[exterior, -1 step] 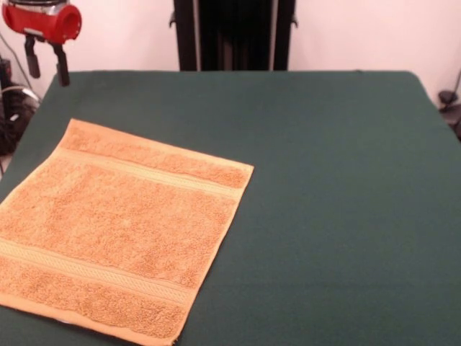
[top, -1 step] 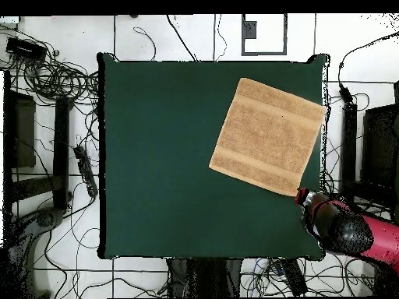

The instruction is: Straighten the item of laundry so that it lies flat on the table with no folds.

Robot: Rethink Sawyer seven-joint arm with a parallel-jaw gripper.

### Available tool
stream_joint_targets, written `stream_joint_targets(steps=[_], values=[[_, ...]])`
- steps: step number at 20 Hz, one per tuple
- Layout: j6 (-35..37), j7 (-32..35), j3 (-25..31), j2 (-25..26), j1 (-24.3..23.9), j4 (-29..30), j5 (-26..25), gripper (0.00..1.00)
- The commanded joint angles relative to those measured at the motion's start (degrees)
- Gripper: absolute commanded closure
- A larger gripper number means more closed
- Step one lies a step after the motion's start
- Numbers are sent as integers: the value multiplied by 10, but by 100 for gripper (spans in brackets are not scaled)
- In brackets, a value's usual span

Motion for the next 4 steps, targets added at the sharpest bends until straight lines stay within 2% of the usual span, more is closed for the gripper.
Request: stream_joint_targets(steps=[1,4], values=[[14,-4,15,46,28,-32,-1,0],[21,-14,17,50,26,-40,-4,0]])
